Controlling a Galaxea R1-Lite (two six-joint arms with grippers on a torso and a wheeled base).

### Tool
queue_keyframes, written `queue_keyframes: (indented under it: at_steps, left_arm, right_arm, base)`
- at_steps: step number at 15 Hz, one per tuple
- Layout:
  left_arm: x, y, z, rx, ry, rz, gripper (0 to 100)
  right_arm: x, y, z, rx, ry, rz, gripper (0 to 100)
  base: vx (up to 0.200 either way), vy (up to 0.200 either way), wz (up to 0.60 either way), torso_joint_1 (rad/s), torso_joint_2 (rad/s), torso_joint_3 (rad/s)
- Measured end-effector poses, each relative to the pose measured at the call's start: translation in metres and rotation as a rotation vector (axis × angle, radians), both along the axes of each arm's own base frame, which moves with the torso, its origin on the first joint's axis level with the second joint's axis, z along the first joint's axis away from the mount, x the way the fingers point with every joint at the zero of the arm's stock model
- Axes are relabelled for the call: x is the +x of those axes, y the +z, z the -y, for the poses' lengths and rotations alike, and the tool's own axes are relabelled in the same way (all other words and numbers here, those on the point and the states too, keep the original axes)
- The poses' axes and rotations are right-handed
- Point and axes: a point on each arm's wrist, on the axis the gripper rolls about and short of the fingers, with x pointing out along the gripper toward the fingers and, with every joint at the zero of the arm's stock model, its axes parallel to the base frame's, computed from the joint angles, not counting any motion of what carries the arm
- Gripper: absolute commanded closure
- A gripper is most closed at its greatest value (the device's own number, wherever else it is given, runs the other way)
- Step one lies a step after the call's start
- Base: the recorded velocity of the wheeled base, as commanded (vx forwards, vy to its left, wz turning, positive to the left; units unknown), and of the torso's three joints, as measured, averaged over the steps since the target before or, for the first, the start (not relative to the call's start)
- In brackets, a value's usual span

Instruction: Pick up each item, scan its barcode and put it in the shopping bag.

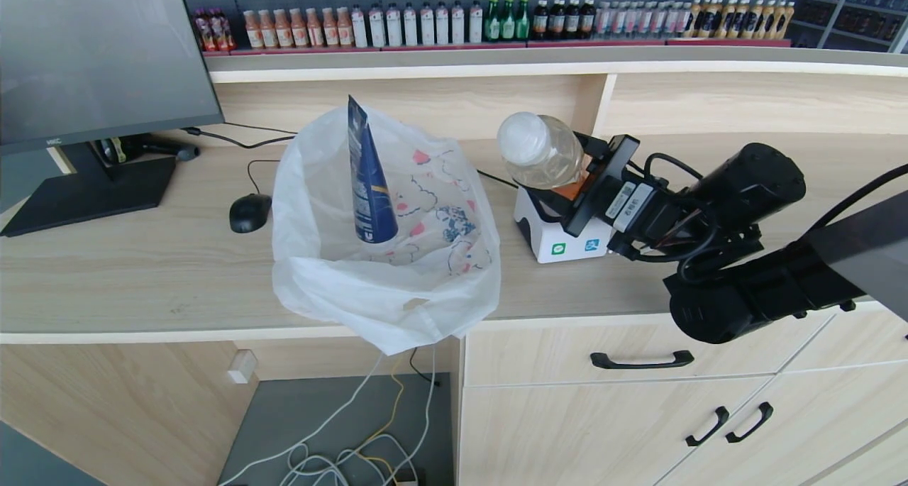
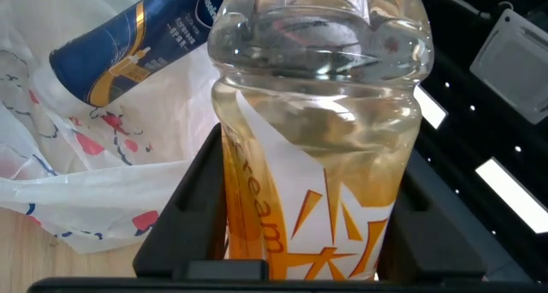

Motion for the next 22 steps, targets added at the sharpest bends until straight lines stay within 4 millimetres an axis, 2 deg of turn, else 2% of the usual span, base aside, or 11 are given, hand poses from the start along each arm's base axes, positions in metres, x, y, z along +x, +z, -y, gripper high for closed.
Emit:
queue_keyframes:
  at_steps: [7, 12, 17, 22]
  left_arm:
    - [0.0, 0.0, 0.0, 0.0, 0.0, 0.0, 0]
    - [0.0, 0.0, 0.0, 0.0, 0.0, 0.0, 0]
    - [0.0, 0.0, 0.0, 0.0, 0.0, 0.0, 0]
    - [0.0, 0.0, 0.0, 0.0, 0.0, 0.0, 0]
  right_arm:
    - [0.0, -0.001, 0.001, 0.003, -0.005, -0.01, 100]
    - [-0.002, 0.001, 0.003, 0.058, -0.027, -0.081, 100]
    - [-0.006, 0.016, 0.005, 0.28, -0.121, -0.245, 100]
    - [-0.009, 0.019, 0.008, 0.567, -0.178, -0.457, 100]
  base:
    - [0.0, 0.0, 0.0, 0.0, 0.0, 0.0]
    - [0.0, 0.0, 0.0, 0.0, 0.0, 0.0]
    - [0.0, 0.0, 0.0, 0.0, 0.0, 0.0]
    - [0.0, 0.0, 0.0, 0.0, 0.0, 0.0]
